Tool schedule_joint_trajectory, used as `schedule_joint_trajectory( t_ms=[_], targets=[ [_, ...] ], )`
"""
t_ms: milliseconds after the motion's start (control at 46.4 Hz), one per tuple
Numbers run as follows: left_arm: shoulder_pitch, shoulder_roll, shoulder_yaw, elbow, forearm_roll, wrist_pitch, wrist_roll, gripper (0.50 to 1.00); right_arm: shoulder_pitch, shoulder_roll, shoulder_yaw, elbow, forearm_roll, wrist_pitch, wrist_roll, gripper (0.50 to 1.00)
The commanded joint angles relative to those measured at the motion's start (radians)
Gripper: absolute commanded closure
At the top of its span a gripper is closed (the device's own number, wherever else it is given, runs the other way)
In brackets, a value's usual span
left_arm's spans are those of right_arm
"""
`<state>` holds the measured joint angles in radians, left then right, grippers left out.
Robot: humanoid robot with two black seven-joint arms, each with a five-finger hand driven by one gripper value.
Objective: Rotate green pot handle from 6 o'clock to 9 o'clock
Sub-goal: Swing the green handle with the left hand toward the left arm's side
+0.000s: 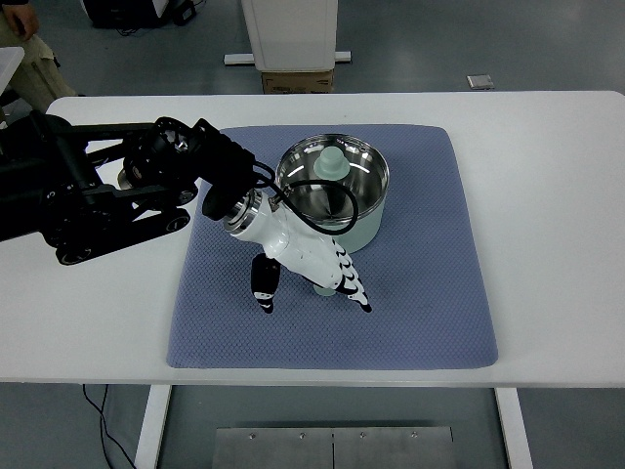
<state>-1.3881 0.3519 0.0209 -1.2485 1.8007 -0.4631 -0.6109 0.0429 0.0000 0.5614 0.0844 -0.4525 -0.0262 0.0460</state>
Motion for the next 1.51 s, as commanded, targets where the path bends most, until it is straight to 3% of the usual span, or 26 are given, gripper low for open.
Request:
schedule_joint_trajectory(
  t_ms=[0,1487],
  targets=[
    [-0.003,0.004,0.004,0.000,0.003,0.000,0.000,0.500,0.000,0.000,0.000,0.000,0.000,0.000,0.000,0.500],
    [-0.181,0.055,0.185,-0.055,0.008,0.004,0.000,0.500,0.000,0.000,0.000,0.000,0.000,0.000,0.000,0.500]
  ],
)
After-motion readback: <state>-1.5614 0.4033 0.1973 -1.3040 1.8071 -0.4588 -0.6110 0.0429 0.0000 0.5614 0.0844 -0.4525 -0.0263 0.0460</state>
